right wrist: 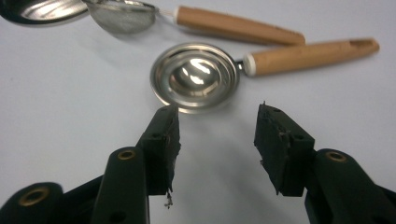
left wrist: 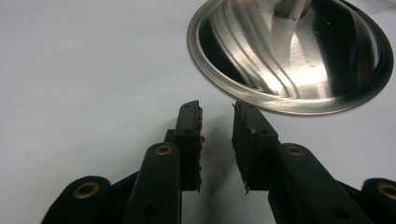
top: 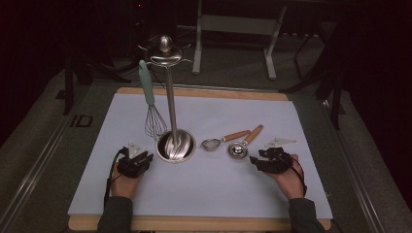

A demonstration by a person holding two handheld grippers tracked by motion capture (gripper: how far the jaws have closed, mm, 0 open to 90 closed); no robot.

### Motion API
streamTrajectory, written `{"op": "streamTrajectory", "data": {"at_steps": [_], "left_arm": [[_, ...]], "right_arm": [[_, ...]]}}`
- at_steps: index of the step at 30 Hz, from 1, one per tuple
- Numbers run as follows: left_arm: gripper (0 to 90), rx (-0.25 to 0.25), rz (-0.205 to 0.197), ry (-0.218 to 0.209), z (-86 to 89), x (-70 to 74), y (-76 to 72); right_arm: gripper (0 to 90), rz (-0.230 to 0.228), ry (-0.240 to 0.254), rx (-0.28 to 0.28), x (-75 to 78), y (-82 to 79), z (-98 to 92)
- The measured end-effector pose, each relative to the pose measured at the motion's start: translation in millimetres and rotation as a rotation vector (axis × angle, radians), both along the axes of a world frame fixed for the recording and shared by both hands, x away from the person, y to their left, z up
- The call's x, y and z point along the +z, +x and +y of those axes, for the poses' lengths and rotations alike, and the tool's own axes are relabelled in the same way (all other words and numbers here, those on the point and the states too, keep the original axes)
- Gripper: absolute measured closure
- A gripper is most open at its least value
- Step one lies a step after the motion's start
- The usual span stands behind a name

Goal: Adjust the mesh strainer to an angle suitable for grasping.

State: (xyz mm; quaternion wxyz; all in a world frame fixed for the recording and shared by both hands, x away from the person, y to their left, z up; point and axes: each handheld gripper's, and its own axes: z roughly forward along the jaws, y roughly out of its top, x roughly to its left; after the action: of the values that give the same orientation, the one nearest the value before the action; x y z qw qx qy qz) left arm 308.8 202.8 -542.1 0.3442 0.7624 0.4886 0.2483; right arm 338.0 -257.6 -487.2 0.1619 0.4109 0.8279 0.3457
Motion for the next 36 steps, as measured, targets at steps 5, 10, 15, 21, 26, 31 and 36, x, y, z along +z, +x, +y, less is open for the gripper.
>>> {"op": "streamTrajectory", "data": {"at_steps": [5,10,15,21,26,31,36], "left_arm": [[71.8,0.000,0.001,0.004,-0.2,0.0,0.1],[71.1,0.000,0.002,0.001,0.0,0.0,0.2],[71.1,0.002,0.004,-0.002,0.1,0.0,0.2],[70.9,0.002,0.006,-0.005,0.4,-0.1,0.5],[70.8,0.003,0.008,-0.006,0.5,-0.1,0.7],[70.6,0.003,0.008,-0.009,0.6,-0.1,0.7],[70.3,0.005,0.008,-0.007,0.5,-0.2,0.8]], "right_arm": [[50.4,-0.008,-0.003,0.019,2.6,8.5,12.6],[50.9,-0.012,-0.025,0.055,3.9,18.7,32.5],[51.9,-0.008,-0.004,0.083,9.0,32.5,52.9],[61.3,-0.023,-0.048,0.088,9.7,50.1,75.4],[70.2,0.001,-0.088,0.078,2.4,62.8,86.9],[89.7,0.010,-0.119,0.045,-3.2,69.6,86.8],[89.8,0.035,-0.135,-0.004,-10.1,78.5,79.4]]}}
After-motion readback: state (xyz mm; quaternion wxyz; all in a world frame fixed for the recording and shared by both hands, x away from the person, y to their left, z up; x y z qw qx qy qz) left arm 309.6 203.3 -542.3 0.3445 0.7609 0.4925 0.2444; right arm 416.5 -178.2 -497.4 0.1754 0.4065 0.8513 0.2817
